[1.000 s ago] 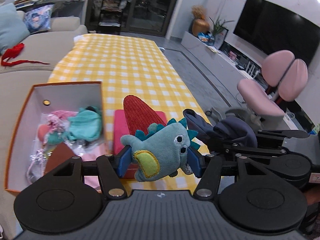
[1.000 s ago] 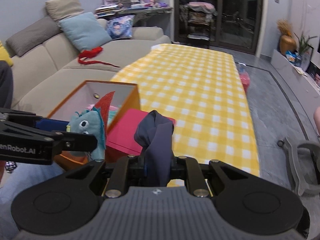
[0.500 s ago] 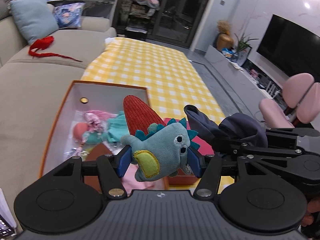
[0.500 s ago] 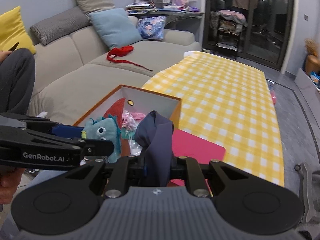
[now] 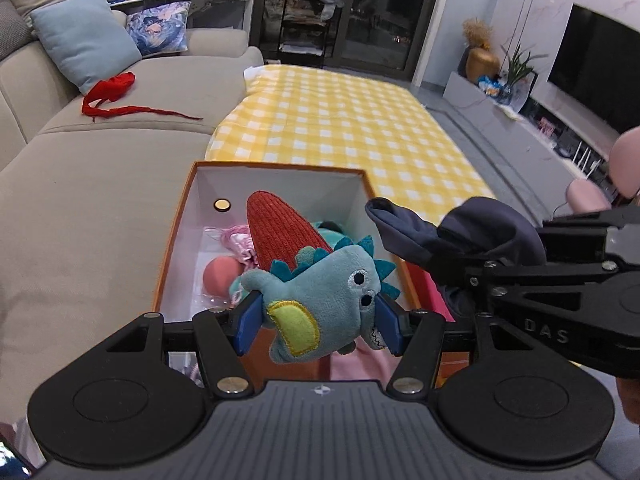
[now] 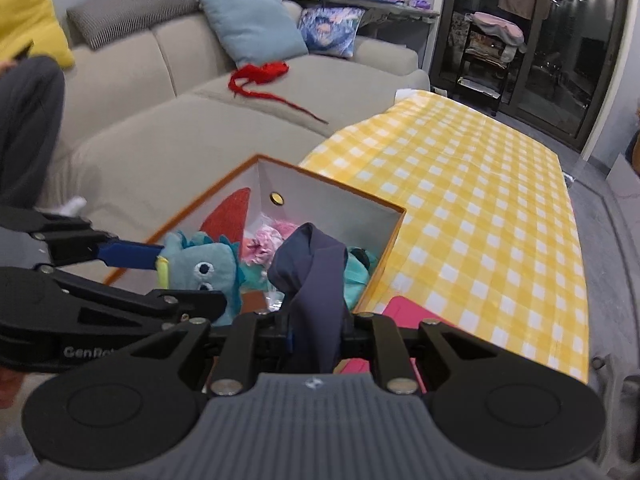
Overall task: Organize soft objects
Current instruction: 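Carry the dinosaur in left tool while right tool carries the navy cloth to the box, then open left tool dropping the dinosaur while right tool releases the navy cloth inside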
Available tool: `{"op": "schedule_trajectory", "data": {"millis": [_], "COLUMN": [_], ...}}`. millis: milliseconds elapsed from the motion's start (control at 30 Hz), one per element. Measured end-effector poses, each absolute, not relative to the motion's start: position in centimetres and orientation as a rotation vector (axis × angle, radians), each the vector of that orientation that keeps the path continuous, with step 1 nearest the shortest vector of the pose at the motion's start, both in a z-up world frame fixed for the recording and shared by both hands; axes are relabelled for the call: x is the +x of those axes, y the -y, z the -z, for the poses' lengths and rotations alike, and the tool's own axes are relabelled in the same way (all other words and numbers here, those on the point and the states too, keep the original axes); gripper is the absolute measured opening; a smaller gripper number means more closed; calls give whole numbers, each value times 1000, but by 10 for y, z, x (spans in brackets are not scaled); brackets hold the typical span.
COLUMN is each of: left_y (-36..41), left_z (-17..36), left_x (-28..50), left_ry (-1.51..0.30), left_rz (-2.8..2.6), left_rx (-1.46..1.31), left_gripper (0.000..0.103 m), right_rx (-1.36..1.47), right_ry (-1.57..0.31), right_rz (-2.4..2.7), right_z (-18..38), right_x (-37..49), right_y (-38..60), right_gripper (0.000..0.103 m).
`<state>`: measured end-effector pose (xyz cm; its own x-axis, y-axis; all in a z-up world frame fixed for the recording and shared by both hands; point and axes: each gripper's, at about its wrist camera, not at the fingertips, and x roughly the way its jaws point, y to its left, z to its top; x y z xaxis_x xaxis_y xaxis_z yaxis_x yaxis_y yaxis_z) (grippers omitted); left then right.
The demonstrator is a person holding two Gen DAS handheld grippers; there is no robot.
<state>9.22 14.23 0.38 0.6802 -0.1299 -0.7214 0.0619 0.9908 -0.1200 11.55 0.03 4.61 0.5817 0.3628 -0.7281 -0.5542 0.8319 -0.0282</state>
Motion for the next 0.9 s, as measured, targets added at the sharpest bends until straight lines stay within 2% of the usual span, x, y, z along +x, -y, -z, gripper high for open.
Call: {"op": "schedule_trajectory", "data": {"millis": [333, 700, 900], "left_y": [-143, -149, -151], "left_z": [22, 44, 51], "left_x": [121, 151, 156], "left_ry": [-883, -947, -955], "left_rz": [96, 85, 67], "left_rx": [61, 73, 86], "left_gripper": [69, 70, 74], "right_rx": [-422, -472, -490], "right_ry": [-808, -858, -870], "right_rz": [-540, -499, -504], "right_z": [-16, 11, 19], "right_x": [154, 191, 195], "right_y": [-35, -51, -55], "right_gripper": [16, 18, 22]}}
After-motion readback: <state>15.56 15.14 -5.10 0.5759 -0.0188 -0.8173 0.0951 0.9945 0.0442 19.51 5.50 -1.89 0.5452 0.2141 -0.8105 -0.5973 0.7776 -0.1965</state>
